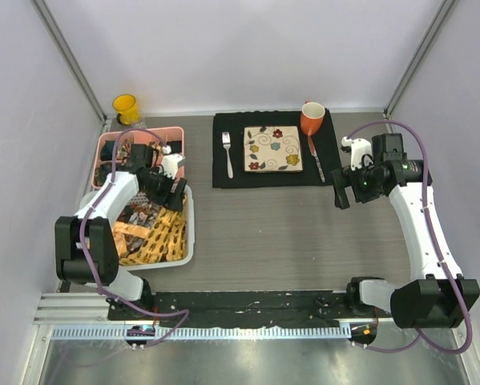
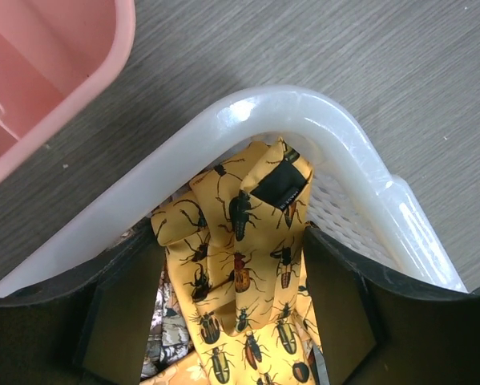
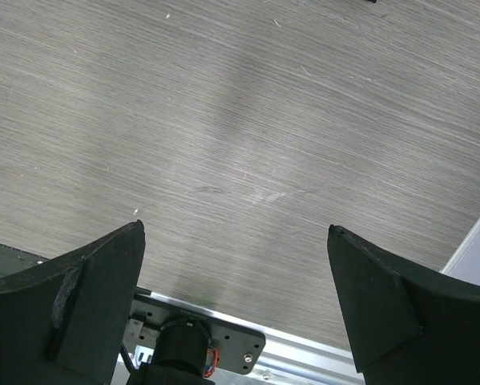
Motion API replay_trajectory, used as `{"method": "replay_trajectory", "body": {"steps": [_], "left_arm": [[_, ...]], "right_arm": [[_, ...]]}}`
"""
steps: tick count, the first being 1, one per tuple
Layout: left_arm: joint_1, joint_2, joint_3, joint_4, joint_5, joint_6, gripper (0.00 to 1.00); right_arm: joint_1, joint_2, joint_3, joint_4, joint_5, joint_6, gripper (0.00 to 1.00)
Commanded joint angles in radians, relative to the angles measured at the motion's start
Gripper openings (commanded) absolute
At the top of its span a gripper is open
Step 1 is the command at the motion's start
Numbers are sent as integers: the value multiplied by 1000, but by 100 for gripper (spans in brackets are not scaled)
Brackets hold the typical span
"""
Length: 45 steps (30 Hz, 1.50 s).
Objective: Roll the ties
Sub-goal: Pick up the tie from the bin.
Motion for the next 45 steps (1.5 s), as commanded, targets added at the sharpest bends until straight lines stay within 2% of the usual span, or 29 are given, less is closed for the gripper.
{"method": "replay_trajectory", "body": {"steps": [1,4,7,13,16,20,27,31,37,45], "left_arm": [[-24,-3,-9,109,-21,9,73],[-33,-11,-20,152,-47,-13,70],[-44,-17,-40,199,-94,-42,60],[-61,-32,-91,276,-134,-119,35],[-64,-56,-108,278,-113,-137,18],[-64,-165,-134,263,-84,-136,0],[-64,-355,-109,151,-65,-111,0],[-63,-412,-73,89,-62,-90,0],[-64,-446,32,3,-33,-88,0],[-66,-462,217,-72,74,-126,0]], "right_arm": [[-3,3,44,-6,10,-12,100],[-3,4,44,-8,10,-12,100],[-3,6,43,-8,13,-12,99],[-3,12,40,-9,16,-16,99],[-3,12,40,-14,16,-16,98],[-3,12,38,-18,11,-18,98],[-3,10,38,-29,-1,-19,98],[-3,18,44,-40,-10,-22,98],[-3,21,50,-50,-39,-27,98],[-3,12,58,-61,-66,-35,98]]}}
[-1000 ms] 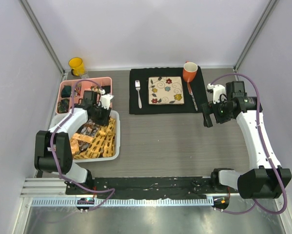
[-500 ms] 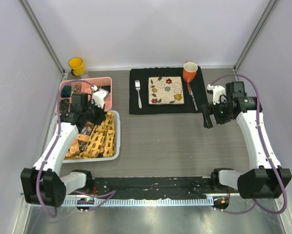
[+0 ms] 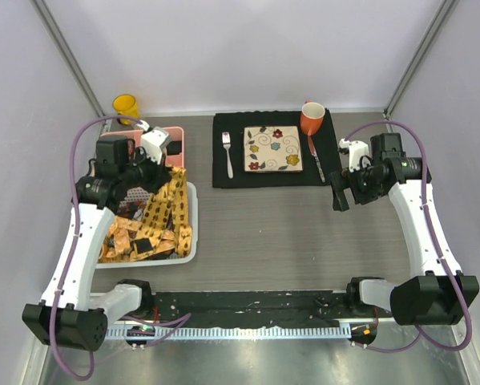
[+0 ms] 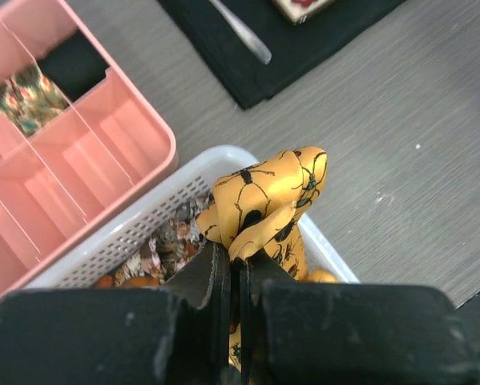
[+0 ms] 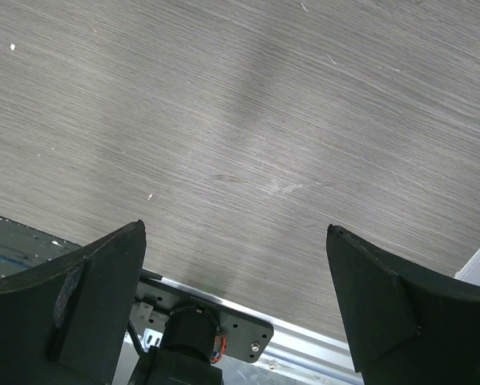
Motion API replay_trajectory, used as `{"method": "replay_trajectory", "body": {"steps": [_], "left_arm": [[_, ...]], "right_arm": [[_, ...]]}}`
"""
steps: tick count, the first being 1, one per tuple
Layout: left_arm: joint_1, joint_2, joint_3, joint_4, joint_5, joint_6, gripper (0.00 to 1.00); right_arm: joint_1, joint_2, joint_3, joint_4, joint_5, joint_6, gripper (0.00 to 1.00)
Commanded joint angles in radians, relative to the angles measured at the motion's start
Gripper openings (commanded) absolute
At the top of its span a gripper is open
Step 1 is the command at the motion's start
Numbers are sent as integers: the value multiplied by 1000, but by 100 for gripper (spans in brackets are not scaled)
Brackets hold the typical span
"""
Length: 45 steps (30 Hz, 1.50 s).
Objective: Roll the ties
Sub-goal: Pick up the tie from the bin, then place the tie at the center of the board.
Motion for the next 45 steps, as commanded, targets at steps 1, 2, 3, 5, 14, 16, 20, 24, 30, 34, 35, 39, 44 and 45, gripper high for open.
{"method": "replay_trajectory", "body": {"steps": [1,2,3,5,14,16,20,24,30,34,35,39,44,45], "left_arm": [[-6,-37,122,-36,89,-35,0],[-5,-38,134,-37,101,-41,0],[-5,-40,148,-36,118,-47,0],[-5,-35,194,-27,138,-76,0],[-49,73,479,10,271,-161,0],[-93,110,543,13,267,-165,0],[-172,191,665,24,267,-187,0],[-305,270,771,26,247,-208,0],[-474,337,759,55,92,-207,0],[-485,345,683,131,-111,-323,0],[-485,340,670,169,-156,-348,0],[-485,314,639,216,-378,-349,0],[-508,255,567,227,-523,-379,0],[-515,250,544,227,-532,-401,0]], "right_arm": [[-3,-12,49,-12,-29,-20,98],[-3,-12,48,-14,-33,-23,98],[-3,-14,51,-14,-35,-23,98],[-3,-18,52,-14,-42,-24,98],[-3,-27,100,-20,-59,-4,98],[-3,-26,115,-21,-61,0,98],[-7,-18,138,-27,-73,14,98],[-18,-12,166,-29,-107,25,98],[-38,17,197,-41,-125,31,98],[-53,32,206,-53,-128,22,97],[-56,34,207,-60,-130,17,98],[-58,48,214,-69,-151,6,97],[-59,80,229,-78,-179,3,97],[-61,94,235,-81,-185,3,97]]}}
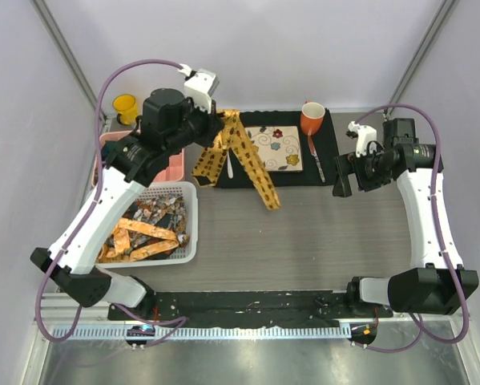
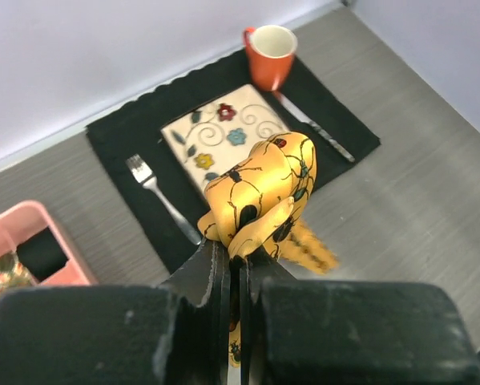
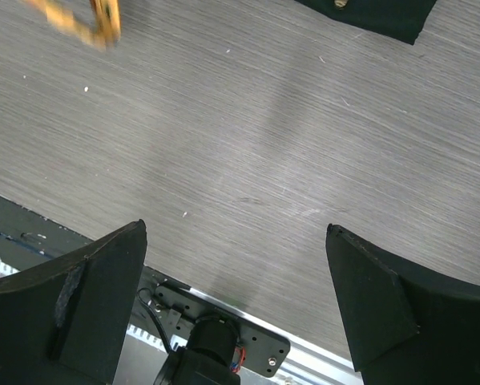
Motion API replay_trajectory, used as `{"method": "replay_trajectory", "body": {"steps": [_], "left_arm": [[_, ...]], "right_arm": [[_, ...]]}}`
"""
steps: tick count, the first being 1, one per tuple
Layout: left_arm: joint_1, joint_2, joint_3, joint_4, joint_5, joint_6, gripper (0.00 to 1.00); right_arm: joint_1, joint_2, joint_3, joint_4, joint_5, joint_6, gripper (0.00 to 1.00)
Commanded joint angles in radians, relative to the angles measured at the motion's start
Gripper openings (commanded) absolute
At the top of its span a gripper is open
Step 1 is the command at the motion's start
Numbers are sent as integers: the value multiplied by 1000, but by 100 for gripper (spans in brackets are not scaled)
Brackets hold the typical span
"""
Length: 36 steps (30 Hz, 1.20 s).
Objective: Roll the ties
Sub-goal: Place the tie at the center of the board.
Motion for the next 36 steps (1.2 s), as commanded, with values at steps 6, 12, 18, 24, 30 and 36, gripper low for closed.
{"method": "replay_trajectory", "body": {"steps": [6,12,18,24,30,36], "left_arm": [[-164,-71,-165,130,-237,-200,0],[-350,142,-154,337,-223,-381,0],[-396,267,-94,544,-99,-386,47],[-270,49,-431,533,-4,-79,100],[10,90,-480,258,309,338,98],[28,360,-276,80,293,383,82]], "right_arm": [[-54,82,106,-71,-70,-47,97],[-169,146,120,-172,-113,-157,95],[-295,203,148,-273,-141,-282,93],[-297,189,70,-272,-101,-351,89],[-170,123,-64,-229,-128,-388,75],[129,74,-206,-123,-121,-342,54]]}}
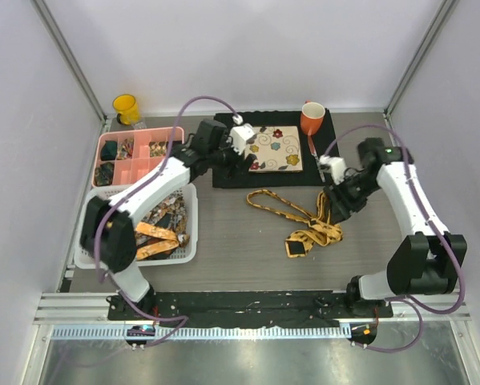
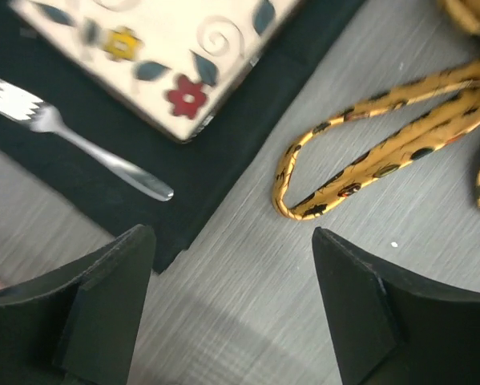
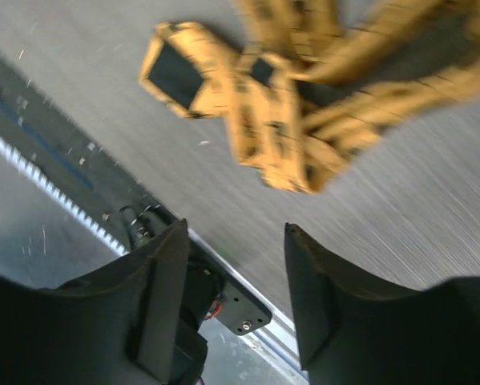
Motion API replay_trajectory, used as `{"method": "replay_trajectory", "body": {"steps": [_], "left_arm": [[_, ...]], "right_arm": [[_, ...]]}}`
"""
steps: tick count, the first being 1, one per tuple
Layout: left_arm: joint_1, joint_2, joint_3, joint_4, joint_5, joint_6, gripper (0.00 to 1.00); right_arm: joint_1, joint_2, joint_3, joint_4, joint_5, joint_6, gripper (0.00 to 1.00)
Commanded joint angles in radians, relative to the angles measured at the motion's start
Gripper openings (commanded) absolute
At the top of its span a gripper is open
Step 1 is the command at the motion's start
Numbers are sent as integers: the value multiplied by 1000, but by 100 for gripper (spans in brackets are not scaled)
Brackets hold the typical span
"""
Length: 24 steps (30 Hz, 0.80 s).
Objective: Roll the ties
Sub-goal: Place the tie at the center of the board, then flatten out the tie at the center of the board.
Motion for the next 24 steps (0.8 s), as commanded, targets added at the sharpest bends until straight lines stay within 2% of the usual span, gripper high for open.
{"method": "replay_trajectory", "body": {"steps": [1,3,4,11,19,24], "left_arm": [[-18,204,197,-195,75,77,79],[-18,316,266,-264,85,53,75],[-18,347,324,-281,95,29,72],[-18,545,478,-364,136,-60,68],[-20,605,509,-366,147,-83,67],[-21,623,507,-360,161,-76,67]], "right_arm": [[193,-70,-88,36,-18,12,52],[249,-78,-121,84,2,24,47],[303,-78,-151,133,8,35,39],[581,-53,-251,360,131,115,25],[737,43,-347,487,235,84,14],[759,105,-424,553,316,48,10]]}}
